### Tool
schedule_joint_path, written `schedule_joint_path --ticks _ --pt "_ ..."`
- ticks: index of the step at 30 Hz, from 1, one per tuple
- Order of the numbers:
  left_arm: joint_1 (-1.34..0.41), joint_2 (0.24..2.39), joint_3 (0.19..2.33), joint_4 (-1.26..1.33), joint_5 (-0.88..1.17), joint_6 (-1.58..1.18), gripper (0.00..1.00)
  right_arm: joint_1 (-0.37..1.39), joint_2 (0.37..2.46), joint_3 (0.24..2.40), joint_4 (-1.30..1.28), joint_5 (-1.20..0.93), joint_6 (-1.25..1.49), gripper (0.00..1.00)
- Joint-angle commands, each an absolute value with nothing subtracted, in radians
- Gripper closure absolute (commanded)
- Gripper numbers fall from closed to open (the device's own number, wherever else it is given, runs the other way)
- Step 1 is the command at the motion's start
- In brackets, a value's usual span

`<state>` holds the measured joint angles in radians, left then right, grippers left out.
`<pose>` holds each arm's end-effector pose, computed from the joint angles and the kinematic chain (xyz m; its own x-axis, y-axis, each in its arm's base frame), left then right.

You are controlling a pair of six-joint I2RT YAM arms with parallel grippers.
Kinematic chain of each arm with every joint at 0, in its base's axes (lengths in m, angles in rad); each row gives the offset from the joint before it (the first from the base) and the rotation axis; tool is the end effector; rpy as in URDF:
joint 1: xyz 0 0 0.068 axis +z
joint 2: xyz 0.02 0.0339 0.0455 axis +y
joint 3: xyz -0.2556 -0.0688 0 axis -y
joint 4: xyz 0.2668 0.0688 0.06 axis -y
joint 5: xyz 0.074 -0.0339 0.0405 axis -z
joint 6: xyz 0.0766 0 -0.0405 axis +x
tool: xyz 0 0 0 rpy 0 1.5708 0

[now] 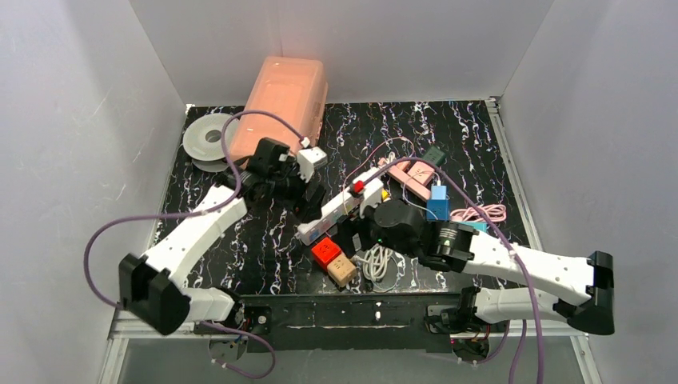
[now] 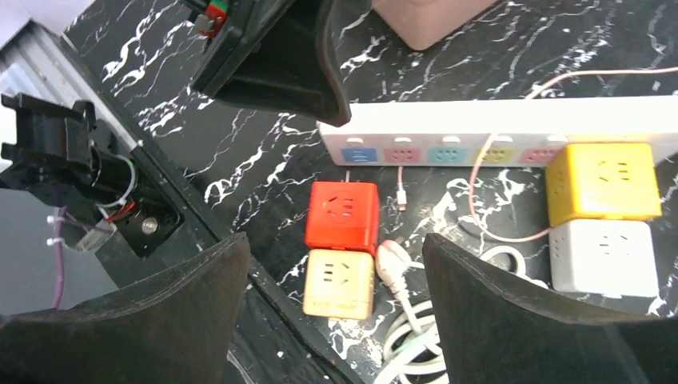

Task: Pull the plug off the socket
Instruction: Place the plug at the corner of the board, then remove the plug from the socket.

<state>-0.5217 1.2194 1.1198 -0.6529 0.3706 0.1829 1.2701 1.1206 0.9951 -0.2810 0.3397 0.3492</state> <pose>0.2546 -0.1783 0.2873 -0.4565 0.4579 -0.7628 0.7899 0.6031 -0.1106 0.1178 0.2936 0.3119 -0.3871 -0.1593 -0.9082 -0.7210 0.6663 0.1905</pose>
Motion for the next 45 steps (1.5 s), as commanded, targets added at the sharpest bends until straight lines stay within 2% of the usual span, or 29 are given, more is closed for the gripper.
schedule_joint_path --ticks 1,8,15,21,24,27,28,29,30,45 --pt "-0.569 1.414 1.231 -0.597 0.386 0.225 0.02 1.168 0.968 0.917 -0.367 0.380 0.383 0.13" --pt "-0.659 1.583 1.255 -0.541 0.349 0.271 0.02 0.887 0.825 0.861 -0.408 0.280 0.370 0.14" --pt "-0.655 1.691 1.252 -0.478 0.320 0.307 0.02 0.689 0.908 0.939 -0.458 0.129 0.318 0.18" --pt "-0.655 1.746 1.260 -0.450 0.312 0.298 0.18 0.620 1.087 0.994 -0.451 0.065 0.284 0.23" --pt "-0.654 1.760 1.261 -0.446 0.326 0.284 0.30 0.619 1.163 0.993 -0.421 0.078 0.257 0.20" --pt "-0.655 1.774 1.267 -0.434 0.323 0.272 0.52 0.617 1.235 0.987 -0.374 0.104 0.220 0.15" --pt "-0.655 1.778 1.287 -0.442 0.322 0.254 0.82 0.616 1.297 1.001 -0.351 0.126 0.188 0.13" --pt "-0.654 1.771 1.297 -0.444 0.326 0.243 0.96 0.615 1.335 1.014 -0.340 0.134 0.174 0.12" --pt "-0.654 1.763 1.301 -0.443 0.325 0.236 1.00 0.614 1.361 1.025 -0.333 0.144 0.163 0.12" --pt "-0.658 1.739 1.453 -0.515 0.250 0.207 1.00 0.569 1.579 1.131 -0.257 -0.019 0.070 0.11"
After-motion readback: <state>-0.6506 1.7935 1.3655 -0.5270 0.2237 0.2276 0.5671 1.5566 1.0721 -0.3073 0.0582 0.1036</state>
